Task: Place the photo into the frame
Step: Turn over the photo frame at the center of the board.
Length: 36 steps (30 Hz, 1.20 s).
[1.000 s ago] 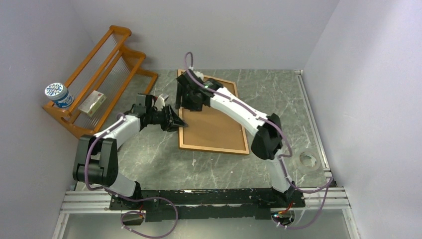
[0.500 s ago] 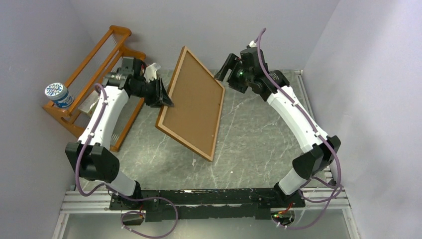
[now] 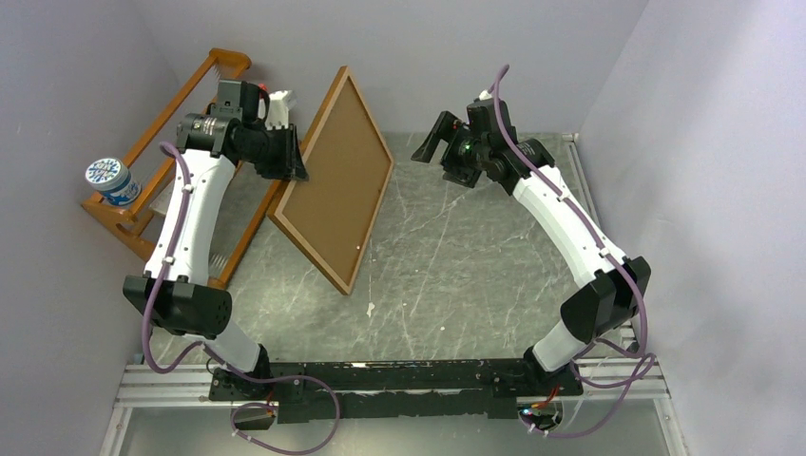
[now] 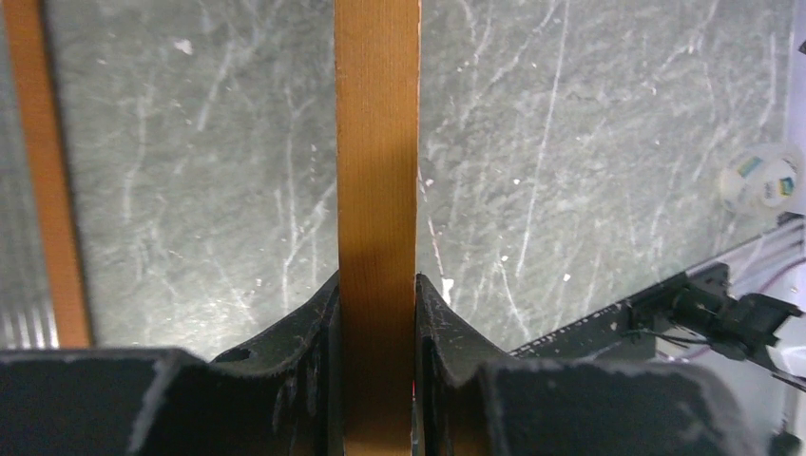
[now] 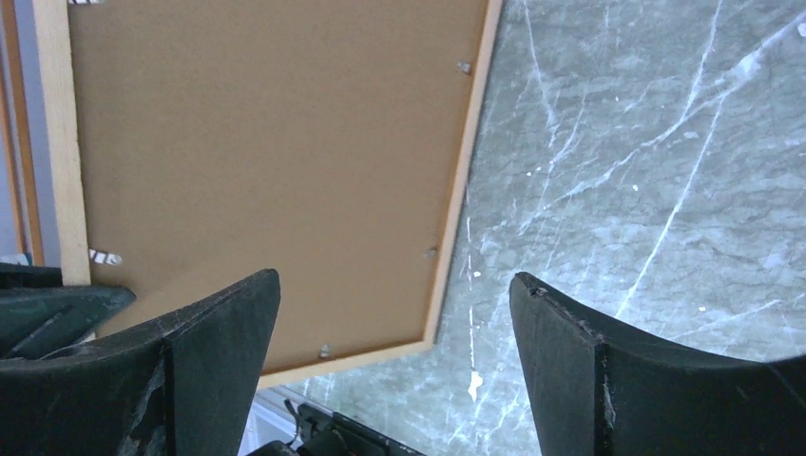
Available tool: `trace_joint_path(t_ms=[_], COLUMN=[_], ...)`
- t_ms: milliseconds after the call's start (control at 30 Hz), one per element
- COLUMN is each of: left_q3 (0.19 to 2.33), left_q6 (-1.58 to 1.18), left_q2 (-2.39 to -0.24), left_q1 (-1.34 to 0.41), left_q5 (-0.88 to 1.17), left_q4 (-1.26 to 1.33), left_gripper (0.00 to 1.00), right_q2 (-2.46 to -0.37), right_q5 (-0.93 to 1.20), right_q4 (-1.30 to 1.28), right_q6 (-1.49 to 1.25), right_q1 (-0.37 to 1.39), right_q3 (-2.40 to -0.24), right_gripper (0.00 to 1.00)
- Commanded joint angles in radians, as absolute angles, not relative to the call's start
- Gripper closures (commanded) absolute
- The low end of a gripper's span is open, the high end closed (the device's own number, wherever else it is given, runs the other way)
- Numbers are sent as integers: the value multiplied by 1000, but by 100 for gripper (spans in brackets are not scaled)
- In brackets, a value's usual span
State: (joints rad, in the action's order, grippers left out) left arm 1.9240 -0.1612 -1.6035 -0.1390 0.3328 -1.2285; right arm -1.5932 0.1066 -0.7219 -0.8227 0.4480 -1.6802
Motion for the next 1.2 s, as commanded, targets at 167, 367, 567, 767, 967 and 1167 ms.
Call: trace_joint_path(t_ms=[167, 367, 567, 767, 967, 1167], left_q3=[2061, 1910, 1830, 1807, 1726, 1680], left_q6=[-17, 39, 59, 28, -26, -60], left_q2=[-1560, -1460, -1415, -1414, -1382, -1360], left_q1=[-136, -166, -245, -306, -342, -362], left_q5=[179, 182, 98, 62, 103, 141], left_q4=[-1124, -953, -886, -909, -886, -861], left_gripper=[97, 97, 98, 88, 83, 81], right_q2=[-1566, -1614, -1679, -1705, -1781, -1862], right_q5=[168, 302, 377, 373, 344, 304], right_q4=[-624, -530, -485, -470, -457, -397], right_q6=[-809, -882, -944, -976, -1027, -1104], right_q1=[445, 448, 477, 505, 545, 590], right_q3=[-1693, -1699, -1742, -1774, -1855, -1932], right_gripper=[3, 1, 1, 1, 1, 1])
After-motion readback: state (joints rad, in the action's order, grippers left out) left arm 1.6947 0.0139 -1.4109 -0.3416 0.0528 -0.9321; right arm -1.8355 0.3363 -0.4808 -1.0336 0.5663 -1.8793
